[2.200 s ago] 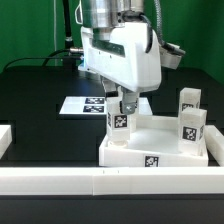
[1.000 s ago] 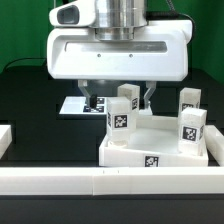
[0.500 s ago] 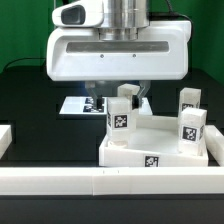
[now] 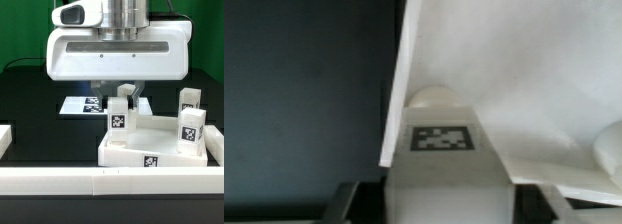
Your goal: Assemble square table
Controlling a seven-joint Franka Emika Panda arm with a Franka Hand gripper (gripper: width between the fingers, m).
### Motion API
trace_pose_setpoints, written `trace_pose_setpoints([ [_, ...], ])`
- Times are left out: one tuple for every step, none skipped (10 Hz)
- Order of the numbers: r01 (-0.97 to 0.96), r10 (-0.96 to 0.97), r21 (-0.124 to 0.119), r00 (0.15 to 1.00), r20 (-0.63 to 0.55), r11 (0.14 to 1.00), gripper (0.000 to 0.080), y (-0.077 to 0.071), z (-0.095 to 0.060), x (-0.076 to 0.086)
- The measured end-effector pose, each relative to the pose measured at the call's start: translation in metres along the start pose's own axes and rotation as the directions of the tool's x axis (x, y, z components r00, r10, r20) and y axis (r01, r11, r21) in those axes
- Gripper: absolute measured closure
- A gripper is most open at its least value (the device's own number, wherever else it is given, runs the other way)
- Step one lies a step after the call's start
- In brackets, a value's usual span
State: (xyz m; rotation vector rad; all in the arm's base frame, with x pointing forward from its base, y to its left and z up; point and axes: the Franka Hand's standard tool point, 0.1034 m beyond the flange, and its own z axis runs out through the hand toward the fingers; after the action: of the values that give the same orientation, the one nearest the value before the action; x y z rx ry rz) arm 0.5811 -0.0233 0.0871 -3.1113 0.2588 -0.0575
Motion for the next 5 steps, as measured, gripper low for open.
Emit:
trace_pose_setpoints([
  [-0.123, 0.123, 0.003, 0.992, 0.0, 0.992, 0.0514, -0.0002, 0.0001, -0.0001],
  [-0.215, 0.215, 0.004, 0.977, 0.0, 0.977, 0.0514, -0.0004, 0.0003, -0.0004],
  [-0.342, 0.342, 0.007, 0.94, 0.002, 0.94, 0.0514, -0.0014, 0.0008, -0.0009],
  [-0.442, 0.442, 0.006, 0.897, 0.003, 0.897, 0.0514, -0.0034, 0.001, -0.0013],
  [-0.503, 0.503, 0.007, 0.864, 0.005, 0.864, 0.0514, -0.0045, 0.0011, -0.0016],
])
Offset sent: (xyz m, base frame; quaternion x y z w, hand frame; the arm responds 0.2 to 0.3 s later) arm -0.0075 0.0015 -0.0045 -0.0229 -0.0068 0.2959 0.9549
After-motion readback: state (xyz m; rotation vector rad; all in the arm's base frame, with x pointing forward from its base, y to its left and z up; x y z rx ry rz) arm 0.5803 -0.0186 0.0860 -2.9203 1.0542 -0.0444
